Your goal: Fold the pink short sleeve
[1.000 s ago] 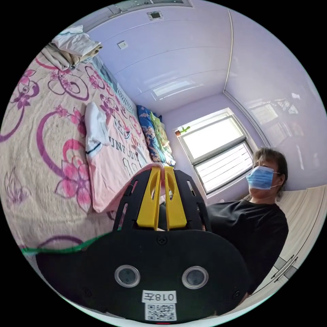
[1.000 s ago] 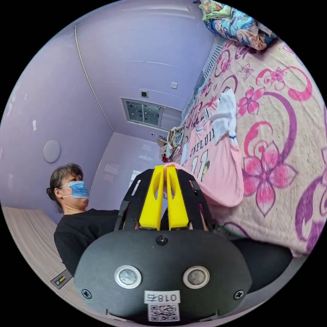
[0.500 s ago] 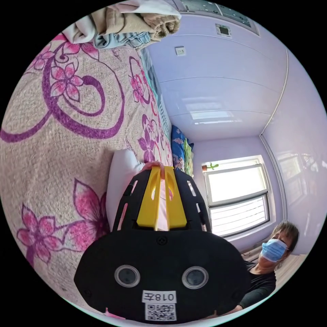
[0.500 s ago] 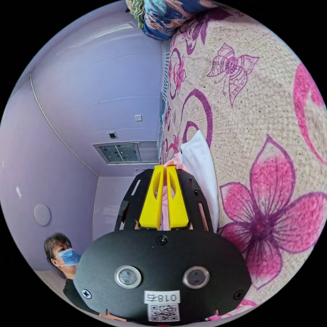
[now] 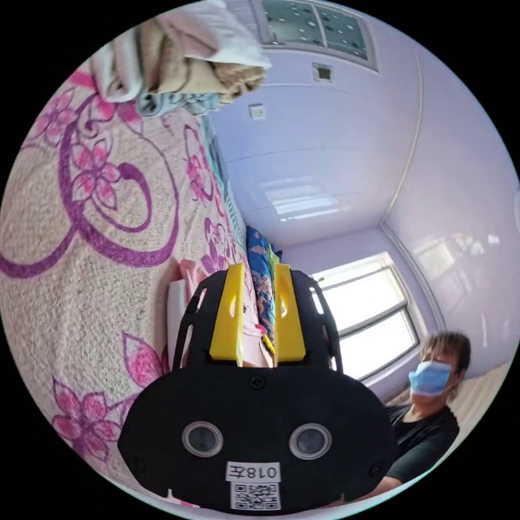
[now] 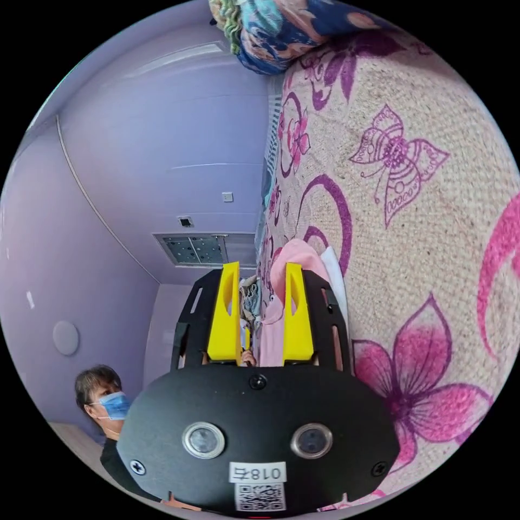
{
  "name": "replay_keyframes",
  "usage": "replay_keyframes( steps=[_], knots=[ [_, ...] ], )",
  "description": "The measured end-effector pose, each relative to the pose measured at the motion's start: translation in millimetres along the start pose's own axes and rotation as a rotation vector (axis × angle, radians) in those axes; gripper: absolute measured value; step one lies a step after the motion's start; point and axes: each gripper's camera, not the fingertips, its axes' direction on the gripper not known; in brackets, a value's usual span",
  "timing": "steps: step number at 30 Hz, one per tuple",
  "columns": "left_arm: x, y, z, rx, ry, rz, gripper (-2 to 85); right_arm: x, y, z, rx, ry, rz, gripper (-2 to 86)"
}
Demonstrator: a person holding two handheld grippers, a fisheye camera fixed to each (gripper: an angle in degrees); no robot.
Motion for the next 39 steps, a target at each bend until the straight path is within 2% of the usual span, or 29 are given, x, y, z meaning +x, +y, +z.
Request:
replay_keyframes(
  steps=[1,2,6,9,11,14,17,19,21,23,24,25,26,27,28,29,30,31,32,34,36,39],
  knots=[
    [10,-3,7,-0.05,0.019,0.049,6.7,-12,0,4,-0.034,0.07,-0.063,11.4],
    [31,-8,28,-0.185,0.064,0.144,5.1,-25,0,11,-0.077,0.129,-0.122,11.0],
    [78,-19,118,-0.644,-0.048,0.301,4.3,-56,-8,50,-0.287,0.223,-0.259,9.3],
    [86,-35,168,-0.827,-0.095,0.306,4.4,-75,-17,83,-0.403,0.41,-0.315,8.2],
    [86,-48,191,-0.899,-0.129,0.29,4.5,-79,-25,114,-0.564,0.564,-0.339,7.5],
    [82,-74,220,-0.974,-0.194,0.253,4.5,-74,-35,152,-0.768,0.579,-0.311,7.0],
    [71,-105,231,-0.959,-0.27,0.158,4.3,-75,-47,175,-0.824,0.602,-0.302,5.8],
    [65,-126,220,-0.851,-0.268,0.079,4.0,-80,-56,173,-0.756,0.562,-0.282,5.6],
    [61,-153,181,-0.585,-0.257,-0.014,3.1,-86,-61,163,-0.657,0.509,-0.264,5.8],
    [64,-163,141,-0.351,-0.209,-0.041,1.7,-97,-63,132,-0.401,0.415,-0.244,5.5],
    [68,-164,123,-0.264,-0.153,-0.039,0.8,-99,-61,124,-0.344,0.379,-0.234,5.3],
    [71,-165,118,-0.252,-0.131,-0.03,0.4,-103,-55,115,-0.298,0.327,-0.249,4.8],
    [81,-165,115,-0.27,-0.103,0.019,-0.1,-108,-47,122,-0.359,0.325,-0.292,4.9],
    [93,-163,124,-0.344,-0.081,0.082,-0.4,-110,-42,130,-0.414,0.336,-0.313,4.9],
    [98,-162,132,-0.403,-0.074,0.101,-0.3,-112,-30,150,-0.538,0.342,-0.353,5.1],
    [103,-158,153,-0.538,-0.087,0.109,-0.2,-112,-16,173,-0.672,0.332,-0.371,5.3],
    [104,-152,173,-0.661,-0.134,0.1,0.7,-110,-9,185,-0.733,0.342,-0.371,5.4],
    [103,-150,179,-0.703,-0.173,0.095,1.1,-107,2,204,-0.801,0.409,-0.37,5.2],
    [99,-149,183,-0.734,-0.27,0.073,1.4,-103,8,215,-0.804,0.515,-0.374,4.6],
    [97,-155,167,-0.659,-0.291,0.025,2.6,-104,10,207,-0.697,0.596,-0.349,3.4],
    [117,-167,127,-0.498,-0.258,0.03,3.8,-115,13,177,-0.528,0.526,-0.331,4.9],
    [171,-168,94,-0.483,-0.189,0.154,4.4,-146,41,117,-0.424,0.347,-0.412,6.9]
  ],
)
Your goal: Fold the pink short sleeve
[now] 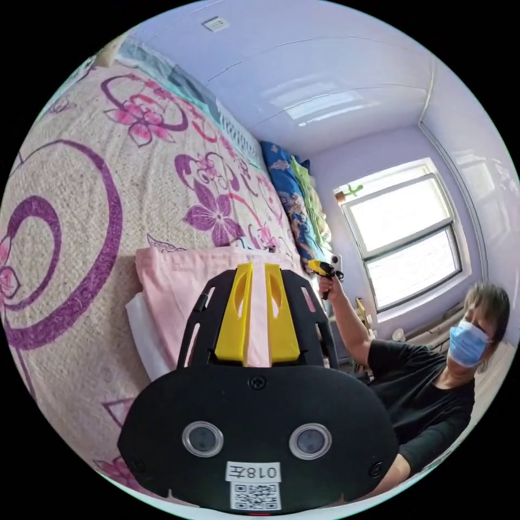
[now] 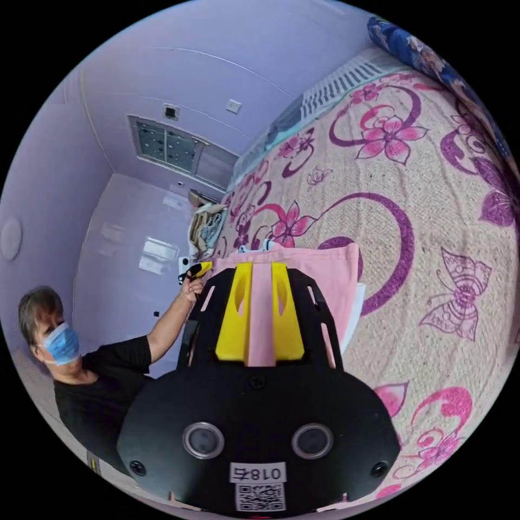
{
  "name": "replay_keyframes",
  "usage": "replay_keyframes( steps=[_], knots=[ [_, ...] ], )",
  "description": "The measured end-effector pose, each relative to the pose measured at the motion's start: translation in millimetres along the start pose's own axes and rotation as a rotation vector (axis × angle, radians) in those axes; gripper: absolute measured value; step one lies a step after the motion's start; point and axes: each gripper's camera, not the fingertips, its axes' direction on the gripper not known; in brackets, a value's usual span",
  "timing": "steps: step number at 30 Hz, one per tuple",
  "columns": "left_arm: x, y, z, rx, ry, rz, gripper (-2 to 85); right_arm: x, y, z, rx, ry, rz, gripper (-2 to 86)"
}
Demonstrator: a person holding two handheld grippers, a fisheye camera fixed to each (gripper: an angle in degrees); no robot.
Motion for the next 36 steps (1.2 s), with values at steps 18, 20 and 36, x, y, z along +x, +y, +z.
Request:
replay_keyframes(
  steps=[18,20,36],
  knots=[
    [176,158,22,-0.04,0.112,0.006,3.9,-155,266,12,-0.271,0.479,-0.572,12.5],
    [181,153,29,-0.084,0.095,-0.002,3.9,-166,272,25,-0.31,0.506,-0.633,12.1],
    [194,124,-15,-0.174,-0.026,-0.13,3.9,-224,307,58,-0.486,0.704,-0.844,10.8]
  ],
)
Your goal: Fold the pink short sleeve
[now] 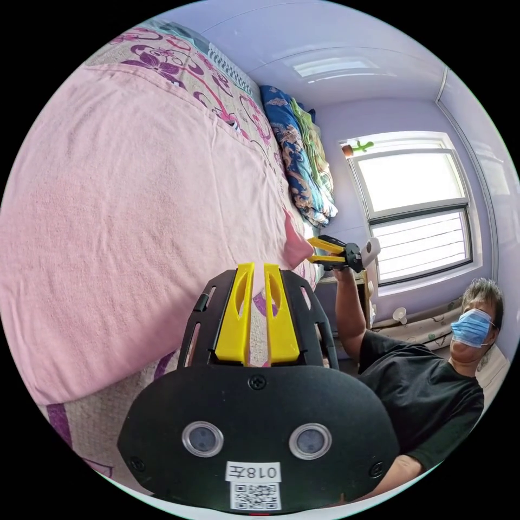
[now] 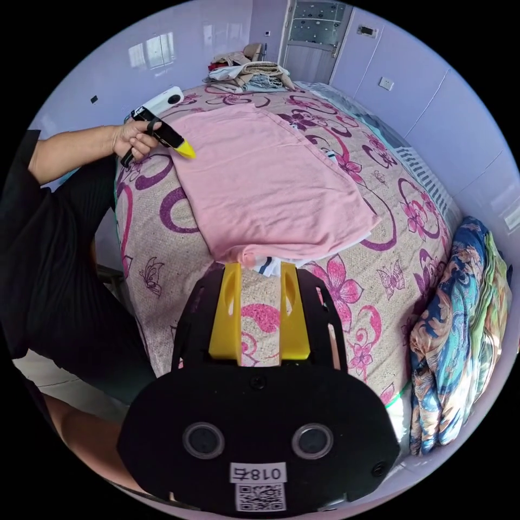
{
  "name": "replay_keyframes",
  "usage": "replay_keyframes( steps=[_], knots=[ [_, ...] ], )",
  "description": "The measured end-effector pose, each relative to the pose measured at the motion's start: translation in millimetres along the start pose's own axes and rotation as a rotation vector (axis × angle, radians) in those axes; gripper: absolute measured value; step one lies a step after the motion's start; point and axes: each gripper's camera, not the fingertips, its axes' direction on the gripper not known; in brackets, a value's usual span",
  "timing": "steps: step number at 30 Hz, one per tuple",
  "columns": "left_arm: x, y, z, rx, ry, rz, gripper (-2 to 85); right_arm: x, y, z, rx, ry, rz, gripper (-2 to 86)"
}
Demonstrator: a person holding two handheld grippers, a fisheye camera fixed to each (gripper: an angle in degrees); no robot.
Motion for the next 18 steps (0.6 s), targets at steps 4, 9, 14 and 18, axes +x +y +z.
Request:
replay_keyframes(
  steps=[4,9,14,18],
  knots=[
    [7,-1,-18,-0.017,-0.005,0.002,3.7,-11,-12,0,-0.066,-0.012,-0.109,11.4],
    [17,-3,-50,-0.009,-0.002,-0.002,3.9,-18,-24,11,-0.196,-0.026,-0.211,10.4],
    [17,0,-81,0.013,-0.005,-0.037,3.9,-22,-11,15,-0.255,-0.014,-0.262,4.9],
    [14,7,-110,0.024,-0.011,-0.081,3.6,-19,14,10,-0.251,-0.006,-0.223,3.0]
  ],
)
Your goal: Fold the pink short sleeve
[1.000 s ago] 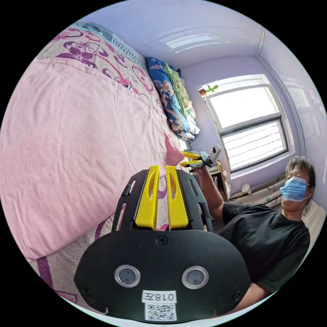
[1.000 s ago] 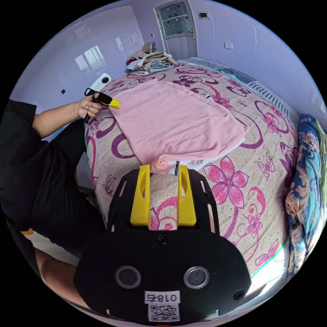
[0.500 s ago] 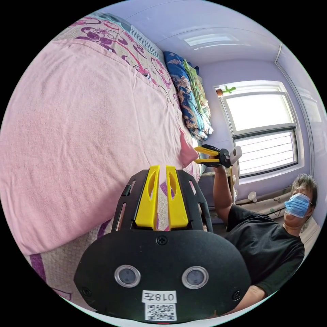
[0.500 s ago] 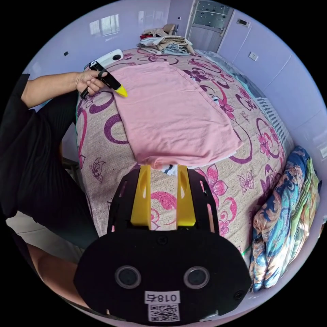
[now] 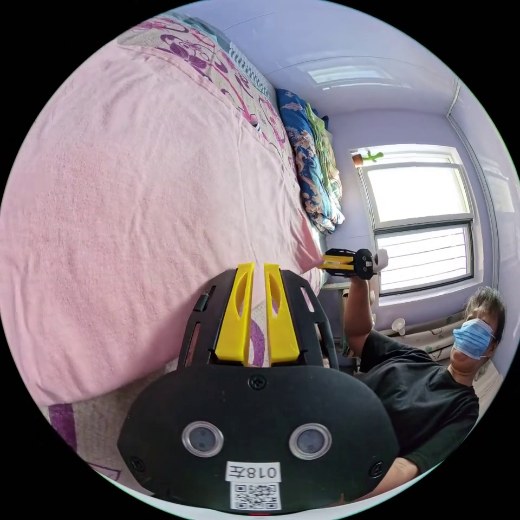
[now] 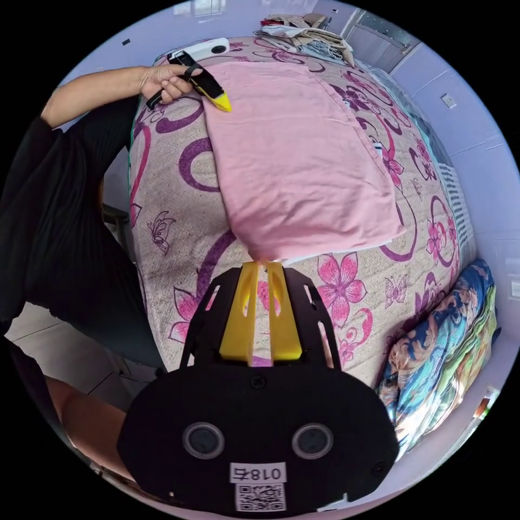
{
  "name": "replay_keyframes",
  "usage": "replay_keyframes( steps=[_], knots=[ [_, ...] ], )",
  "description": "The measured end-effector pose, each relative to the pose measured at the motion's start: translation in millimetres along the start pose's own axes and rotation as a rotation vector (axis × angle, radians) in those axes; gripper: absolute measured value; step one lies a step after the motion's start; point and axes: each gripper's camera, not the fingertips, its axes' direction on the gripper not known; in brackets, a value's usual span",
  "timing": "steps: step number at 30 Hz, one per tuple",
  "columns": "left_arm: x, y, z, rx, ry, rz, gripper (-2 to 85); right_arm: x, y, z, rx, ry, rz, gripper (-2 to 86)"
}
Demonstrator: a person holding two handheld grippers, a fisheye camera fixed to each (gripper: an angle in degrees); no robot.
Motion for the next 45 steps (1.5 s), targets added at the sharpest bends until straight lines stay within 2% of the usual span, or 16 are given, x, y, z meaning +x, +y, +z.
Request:
replay_keyframes(
  steps=[5,9,10,11,13,15,17,18,20,24,25,27,31,35,39,45],
  knots=[
    [-3,12,-35,0.051,0.066,-0.059,3.5,18,76,44,0.087,-0.163,0.261,1.9],
    [36,15,-61,0.046,0.122,0.038,4.1,33,127,23,0.345,-0.252,0.473,3.7],
    [44,15,-64,0.052,0.142,0.06,4.2,36,139,8,0.497,-0.26,0.522,3.9],
    [58,15,-68,0.061,0.171,0.093,4.1,39,144,-2,0.626,-0.298,0.543,3.8],
    [73,14,-70,0.059,0.168,0.11,4.2,43,136,-2,0.717,-0.383,0.536,4.0],
    [75,16,-72,0.042,0.137,0.06,4.4,49,117,15,0.638,-0.45,0.525,4.7],
    [70,25,-84,0.044,0.104,-0.005,4.4,62,107,60,0.345,-0.414,0.618,3.0],
    [67,35,-100,0.064,0.076,-0.037,4.0,65,111,72,0.276,-0.402,0.649,2.1],
    [67,52,-128,0.106,0.109,-0.069,3.7,77,150,83,0.394,-0.518,0.753,1.0],
    [98,88,-184,0.157,0.087,-0.045,4.0,83,190,79,0.47,-0.541,0.823,4.8],
    [108,91,-188,0.16,0.081,-0.026,4.0,86,205,76,0.546,-0.574,0.865,6.4],
    [162,95,-189,0.149,0.049,0.089,4.5,91,229,79,0.635,-0.629,0.973,8.6],
    [276,83,-145,0.003,-0.046,0.363,5.9,94,255,109,0.62,-0.72,1.136,11.3],
    [420,87,-53,-0.206,-0.261,0.756,9.4,105,262,130,0.684,-0.811,1.2,10.8],
    [520,111,27,-0.267,-0.452,1.032,11.2,116,267,143,0.722,-0.856,1.232,8.8],
    [590,150,96,-0.211,-0.728,1.161,12.1,132,254,144,0.765,-0.907,1.184,3.9]
  ],
)
